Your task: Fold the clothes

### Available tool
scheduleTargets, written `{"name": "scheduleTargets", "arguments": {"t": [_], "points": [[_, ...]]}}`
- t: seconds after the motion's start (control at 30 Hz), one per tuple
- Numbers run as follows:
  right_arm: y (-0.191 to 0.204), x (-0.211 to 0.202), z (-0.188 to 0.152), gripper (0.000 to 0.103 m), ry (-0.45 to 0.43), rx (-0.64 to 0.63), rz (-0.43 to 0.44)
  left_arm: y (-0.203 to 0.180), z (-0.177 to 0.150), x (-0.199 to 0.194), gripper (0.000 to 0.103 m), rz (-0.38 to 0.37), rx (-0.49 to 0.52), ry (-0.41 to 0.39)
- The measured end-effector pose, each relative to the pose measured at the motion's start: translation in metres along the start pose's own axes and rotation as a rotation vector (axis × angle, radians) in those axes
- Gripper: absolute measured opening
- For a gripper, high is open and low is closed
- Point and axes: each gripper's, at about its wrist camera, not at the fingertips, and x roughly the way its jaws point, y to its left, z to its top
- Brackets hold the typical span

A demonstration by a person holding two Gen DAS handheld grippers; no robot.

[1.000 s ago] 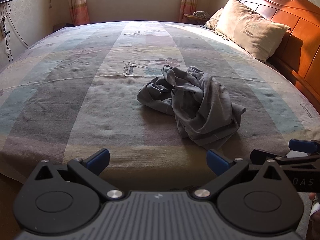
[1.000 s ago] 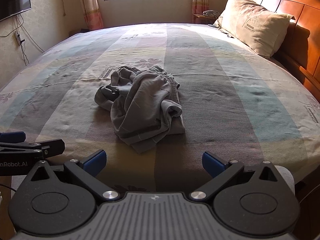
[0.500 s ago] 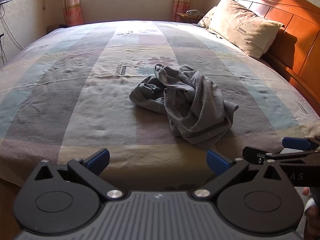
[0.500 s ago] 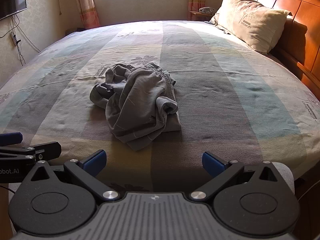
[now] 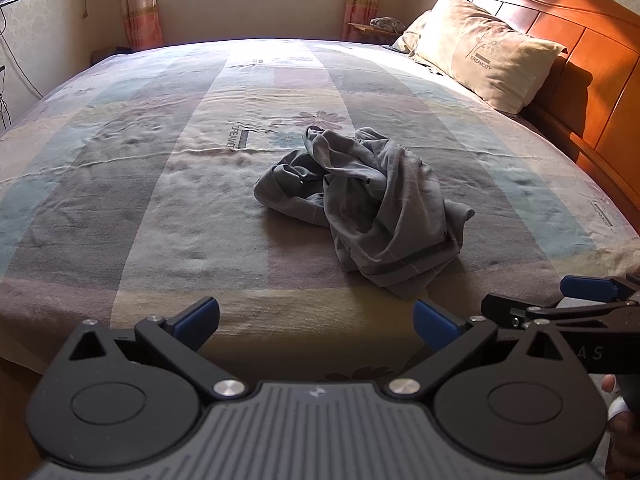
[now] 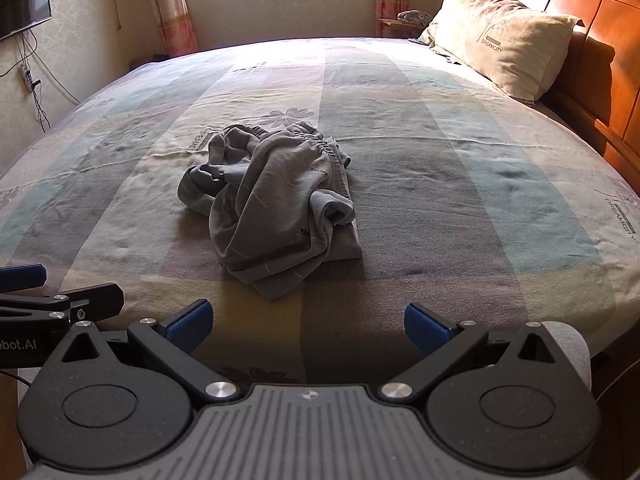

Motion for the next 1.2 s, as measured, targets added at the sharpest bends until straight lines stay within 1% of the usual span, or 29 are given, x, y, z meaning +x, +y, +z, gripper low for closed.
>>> {"name": "scheduleTargets", "arguments": {"t": [0.2,0.3,0.77,0.97,1.2], "points": [[0.003,-0.004,-0.004,0.103,0.005,-0.006,-0.011,-0.002,0.0,0.003,0.102,0.014,0.0,0.012],[-0.001,0.003,-0.001,0.103,0.001,0.0,-0.005,-0.002,-0.001,0.004,0.102,0.014,-0.002,0.014],[0.002,0.005,-0.001,0.103,0.002,-0.007,-0.015,-0.002,-0.001,0.005,0.102,0.014,0.0,0.014],[0.002,0.008,0.0,0.103,0.002,-0.023,-0.024,-0.003,0.003,0.012,0.102,0.017,-0.001,0.017],[-0.004,0.026,0.009,0.103,0.055,0.007,-0.006,-0.006,0.016,0.027,0.102,0.024,0.019,0.043]]}}
